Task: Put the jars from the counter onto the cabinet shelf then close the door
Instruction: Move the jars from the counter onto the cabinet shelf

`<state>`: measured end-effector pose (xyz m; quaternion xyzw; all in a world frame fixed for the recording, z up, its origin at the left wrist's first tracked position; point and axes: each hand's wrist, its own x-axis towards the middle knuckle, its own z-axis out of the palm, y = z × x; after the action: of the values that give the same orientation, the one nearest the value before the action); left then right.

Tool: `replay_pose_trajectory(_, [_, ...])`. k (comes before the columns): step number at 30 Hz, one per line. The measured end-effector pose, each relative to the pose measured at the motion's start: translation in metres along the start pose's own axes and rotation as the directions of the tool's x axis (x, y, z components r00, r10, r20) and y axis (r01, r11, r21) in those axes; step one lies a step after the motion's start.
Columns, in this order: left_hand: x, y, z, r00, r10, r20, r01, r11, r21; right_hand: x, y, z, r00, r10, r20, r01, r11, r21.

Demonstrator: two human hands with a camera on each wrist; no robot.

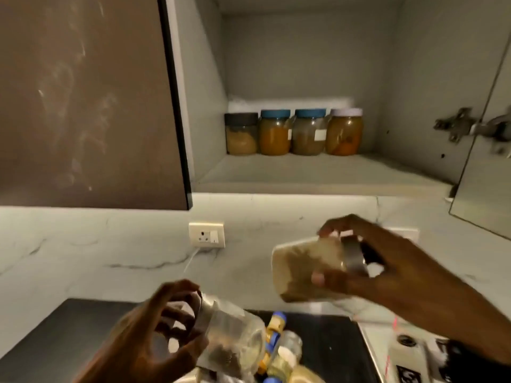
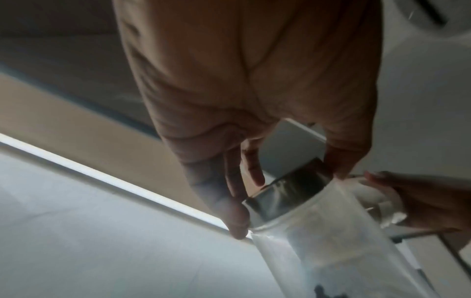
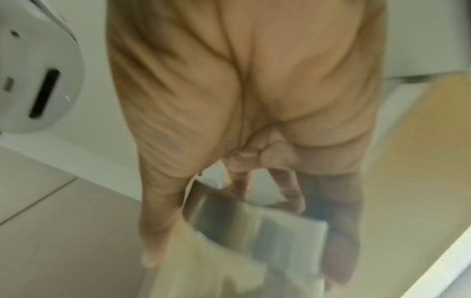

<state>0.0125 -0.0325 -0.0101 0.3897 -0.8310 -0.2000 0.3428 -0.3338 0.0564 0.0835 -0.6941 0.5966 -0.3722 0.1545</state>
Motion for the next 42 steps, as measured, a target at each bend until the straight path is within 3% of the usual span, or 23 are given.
replay_pose_trajectory(3, [0.024, 0.050, -0.036, 0.979, 0.156, -0.134, -0.155, 0.988, 0.020, -0.001, -0.043, -0.044, 0.956, -0.131, -0.262, 0.143, 0.989, 0.027])
replay_pose_trajectory(6, [0.047, 0.092, -0.064, 0.933, 0.277, -0.230, -0.275, 0.961, 0.042, 0.010, -0.067, -0.077, 0.885, -0.147, -0.442, 0.169, 0.986, 0.009])
replay_pose_trajectory(9, [0.072, 0.128, -0.082, 0.913, 0.303, -0.273, -0.317, 0.948, -0.007, 0.038, -0.071, -0.090, 0.884, -0.143, -0.445, 0.102, 0.988, -0.115])
replay_pose_trajectory(14, [0.133, 0.176, -0.105, 0.871, 0.413, -0.267, -0.396, 0.911, 0.118, 0.081, -0.060, -0.097, 0.882, -0.203, -0.426, 0.101, 0.963, -0.249])
replay_pose_trajectory(20, [0.214, 0.191, -0.103, 0.934, 0.309, -0.179, -0.242, 0.915, 0.322, 0.108, -0.042, -0.085, 0.912, -0.153, -0.380, 0.085, 0.978, -0.189])
replay_pose_trajectory(27, [0.285, 0.198, -0.094, 0.985, 0.138, -0.108, -0.061, 0.849, 0.524, 0.121, -0.028, -0.084, 0.896, -0.218, -0.387, 0.165, 0.972, -0.166])
replay_pose_trajectory(38, [0.343, 0.174, -0.064, 0.975, -0.138, -0.175, 0.220, 0.727, 0.651, 0.127, -0.019, -0.081, 0.874, -0.254, -0.415, 0.189, 0.963, -0.190])
replay_pose_trajectory(42, [0.360, 0.159, -0.057, 0.958, -0.197, -0.207, 0.284, 0.723, 0.630, 0.131, -0.017, -0.080, 0.875, -0.255, -0.412, 0.180, 0.961, -0.212])
